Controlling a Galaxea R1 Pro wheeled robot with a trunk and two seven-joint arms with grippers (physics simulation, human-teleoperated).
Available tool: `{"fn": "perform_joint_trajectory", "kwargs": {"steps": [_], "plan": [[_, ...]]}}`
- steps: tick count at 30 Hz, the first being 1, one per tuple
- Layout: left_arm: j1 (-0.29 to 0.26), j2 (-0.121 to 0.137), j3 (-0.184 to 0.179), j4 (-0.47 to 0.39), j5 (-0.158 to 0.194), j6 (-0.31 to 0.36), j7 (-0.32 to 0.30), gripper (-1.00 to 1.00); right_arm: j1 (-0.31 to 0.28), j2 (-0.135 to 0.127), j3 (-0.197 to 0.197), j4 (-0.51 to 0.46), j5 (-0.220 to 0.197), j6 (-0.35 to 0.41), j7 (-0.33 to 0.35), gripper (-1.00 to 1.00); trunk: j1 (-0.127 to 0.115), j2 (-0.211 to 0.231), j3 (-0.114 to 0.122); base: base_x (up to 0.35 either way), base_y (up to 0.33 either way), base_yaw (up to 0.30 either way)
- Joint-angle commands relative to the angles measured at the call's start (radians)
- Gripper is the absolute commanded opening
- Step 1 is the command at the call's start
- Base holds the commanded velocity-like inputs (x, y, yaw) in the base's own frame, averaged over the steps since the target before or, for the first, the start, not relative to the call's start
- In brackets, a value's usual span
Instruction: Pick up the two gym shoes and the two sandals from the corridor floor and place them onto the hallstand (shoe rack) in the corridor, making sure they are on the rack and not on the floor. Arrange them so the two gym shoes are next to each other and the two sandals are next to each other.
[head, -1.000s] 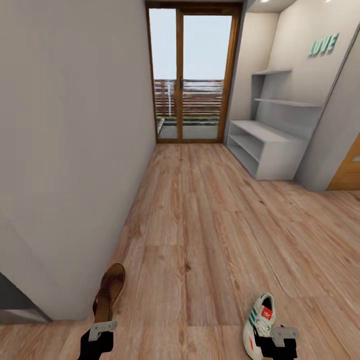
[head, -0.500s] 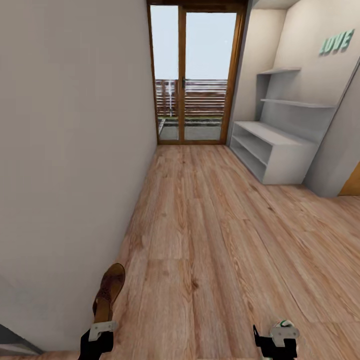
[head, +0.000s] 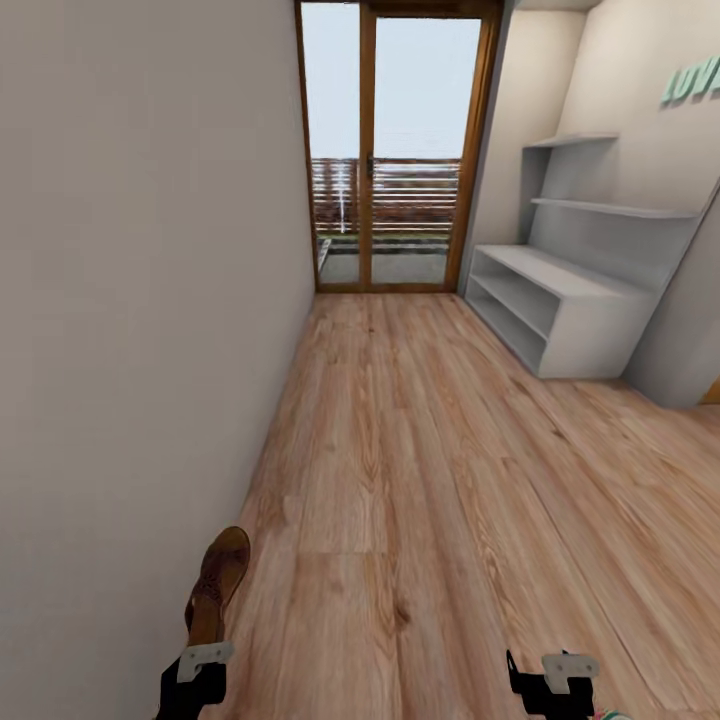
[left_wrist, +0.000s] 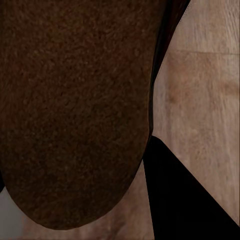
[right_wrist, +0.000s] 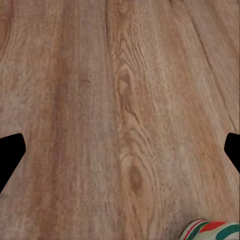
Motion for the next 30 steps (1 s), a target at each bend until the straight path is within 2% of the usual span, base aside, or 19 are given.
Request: {"fn": "perform_joint_trajectory", "kwargs": {"steps": [1,30], "plan": [[-0.001,0.001,-0.005,0.001,0.007,-0.002,-0.003,-1.0,-0.001,-0.001,0.008,0.001,-0.003,-0.002,-0.008,1.0,0.0,0.0,-0.001,0.337,0.01,0.0],[0.001,-0.002,-0.005,0.001,0.004,-0.004,-0.005,-1.0,-0.001,-0.001,0.008,0.001,-0.003,-0.002,-0.008,1.0,0.0,0.0,-0.001,0.338,0.029,-0.013]]}}
